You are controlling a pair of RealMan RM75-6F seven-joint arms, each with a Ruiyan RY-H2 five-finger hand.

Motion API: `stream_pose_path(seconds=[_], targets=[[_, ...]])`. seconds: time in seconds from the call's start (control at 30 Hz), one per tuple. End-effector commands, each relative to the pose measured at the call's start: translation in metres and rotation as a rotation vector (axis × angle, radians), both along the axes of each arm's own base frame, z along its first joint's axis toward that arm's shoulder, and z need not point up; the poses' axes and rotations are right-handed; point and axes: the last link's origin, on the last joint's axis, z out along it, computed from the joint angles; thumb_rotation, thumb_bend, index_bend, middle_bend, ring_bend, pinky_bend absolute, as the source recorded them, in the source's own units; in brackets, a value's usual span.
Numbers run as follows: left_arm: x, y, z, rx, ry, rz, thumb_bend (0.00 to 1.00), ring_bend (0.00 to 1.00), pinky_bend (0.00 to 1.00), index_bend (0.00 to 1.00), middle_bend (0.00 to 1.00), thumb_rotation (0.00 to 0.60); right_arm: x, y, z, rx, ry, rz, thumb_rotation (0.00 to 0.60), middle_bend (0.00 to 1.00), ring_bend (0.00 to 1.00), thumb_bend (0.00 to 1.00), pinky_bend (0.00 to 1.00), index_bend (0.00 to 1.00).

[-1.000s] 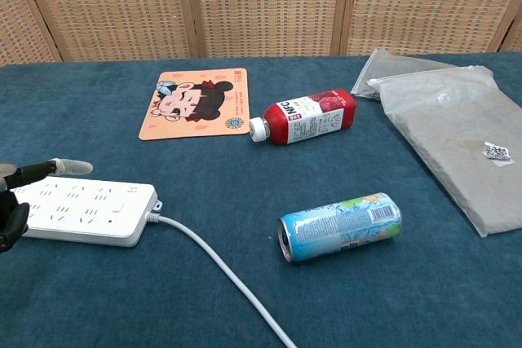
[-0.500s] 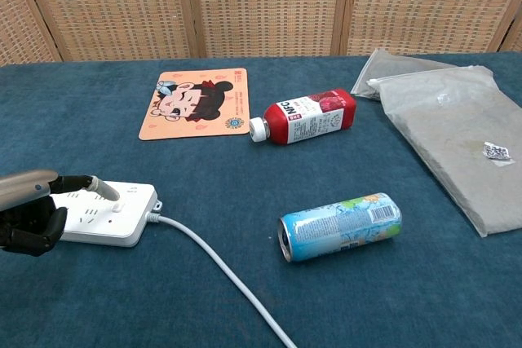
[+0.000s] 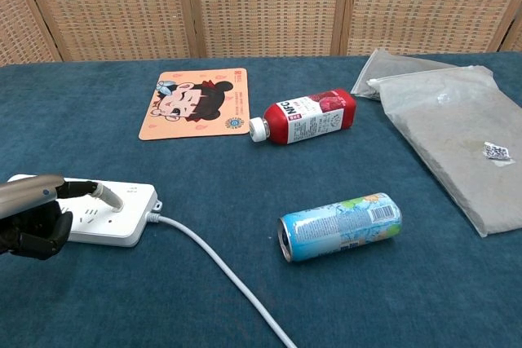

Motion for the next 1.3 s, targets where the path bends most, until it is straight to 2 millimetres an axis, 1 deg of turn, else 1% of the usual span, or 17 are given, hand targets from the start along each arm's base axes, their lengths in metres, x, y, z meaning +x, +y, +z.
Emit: stream_pose_path(seconds=[0.03, 0.2, 0.4, 0.53, 0.6, 0.7, 0.73, 0.77, 0.83, 0.87, 0.9, 0.93, 0.97, 1.0, 1.03, 1.13, 1.3], targets=[[0.0, -0.001, -0.004, -0.016, 0.004, 0.002, 0.87, 0.87, 0.91, 0.19, 0.97, 0.6, 0.0, 0.0, 0.0, 0.001, 0.0, 0.0, 0.6, 0.0, 0.0, 0.0, 0.0, 0.0], [-0.004, -0.002, -0.01, -0.027, 0.017, 0.021, 0.86, 0.87, 0.91, 0.19, 0.97, 0.6, -0.001, -0.001, 0.0, 0.0, -0.001, -0.004, 0.6, 0.0, 0.0, 0.0, 0.0, 0.0], [-0.002, -0.002, 0.0, -0.004, 0.001, 0.02, 0.86, 0.87, 0.91, 0.19, 0.97, 0.6, -0.001, -0.001, 0.0, 0.002, -0.004, -0.004, 0.6, 0.0, 0.0, 0.0, 0.0, 0.0], [0.006, -0.001, 0.016, 0.033, -0.045, 0.005, 0.87, 0.87, 0.9, 0.19, 0.97, 0.6, 0.0, 0.0, 0.001, -0.001, -0.006, -0.001, 0.6, 0.0, 0.0, 0.0, 0.0, 0.0], [0.011, 0.001, 0.034, 0.114, -0.067, -0.021, 0.87, 0.87, 0.9, 0.18, 0.97, 0.6, -0.001, 0.001, 0.002, -0.005, -0.008, -0.002, 0.6, 0.0, 0.0, 0.0, 0.0, 0.0], [0.012, 0.003, 0.056, 0.213, -0.07, -0.052, 0.87, 0.87, 0.89, 0.18, 0.96, 0.6, -0.001, 0.001, 0.002, -0.004, -0.011, -0.001, 0.6, 0.0, 0.0, 0.0, 0.0, 0.0], [0.011, 0.005, 0.068, 0.269, -0.066, -0.066, 0.84, 0.86, 0.87, 0.16, 0.93, 0.6, 0.0, 0.001, 0.002, -0.003, -0.011, 0.0, 0.6, 0.0, 0.0, 0.0, 0.0, 0.0], [0.009, 0.003, 0.079, 0.316, -0.061, -0.081, 0.77, 0.83, 0.83, 0.13, 0.9, 0.6, 0.0, 0.001, 0.002, -0.003, -0.011, 0.001, 0.6, 0.0, 0.0, 0.0, 0.0, 0.0], [0.002, 0.0, 0.095, 0.363, -0.037, -0.101, 0.43, 0.64, 0.61, 0.04, 0.7, 0.6, 0.0, 0.001, 0.002, -0.003, -0.011, 0.003, 0.6, 0.0, 0.0, 0.0, 0.0, 0.0], [0.0, -0.001, 0.099, 0.369, -0.029, -0.105, 0.2, 0.43, 0.42, 0.01, 0.47, 0.6, 0.001, 0.001, 0.002, -0.003, -0.011, 0.004, 0.6, 0.0, 0.0, 0.0, 0.0, 0.0], [-0.005, -0.004, 0.107, 0.381, 0.001, -0.111, 0.09, 0.29, 0.28, 0.0, 0.31, 0.6, 0.001, 0.001, 0.002, -0.003, -0.012, 0.006, 0.6, 0.0, 0.0, 0.0, 0.0, 0.0], [-0.015, -0.007, 0.118, 0.395, 0.053, -0.11, 0.04, 0.19, 0.19, 0.0, 0.21, 0.6, 0.002, 0.002, 0.002, -0.003, -0.012, 0.007, 0.6, 0.0, 0.0, 0.0, 0.0, 0.0], [-0.02, -0.011, 0.126, 0.404, 0.078, -0.106, 0.0, 0.06, 0.07, 0.0, 0.05, 0.6, 0.002, 0.002, 0.002, -0.004, -0.012, 0.009, 0.6, 0.0, 0.0, 0.0, 0.0, 0.0], [-0.024, -0.015, 0.132, 0.411, 0.091, -0.102, 0.0, 0.0, 0.01, 0.0, 0.0, 0.6, 0.002, 0.002, 0.002, -0.004, -0.012, 0.01, 0.6, 0.0, 0.0, 0.0, 0.0, 0.0], [-0.03, -0.019, 0.141, 0.427, 0.106, -0.094, 0.0, 0.0, 0.0, 0.0, 0.0, 0.6, 0.003, 0.003, 0.002, -0.004, -0.011, 0.013, 0.6, 0.0, 0.0, 0.0, 0.0, 0.0], [-0.045, -0.031, 0.157, 0.472, 0.125, -0.074, 0.0, 0.0, 0.0, 0.0, 0.0, 0.6, 0.004, 0.003, 0.001, -0.003, -0.011, 0.015, 0.6, 0.0, 0.0, 0.0, 0.0, 0.0], [-0.06, -0.044, 0.171, 0.511, 0.117, -0.058, 0.0, 0.0, 0.0, 0.0, 0.0, 0.6, 0.004, 0.004, 0.001, -0.004, -0.011, 0.017, 0.6, 0.0, 0.0, 0.0, 0.0, 0.0]])
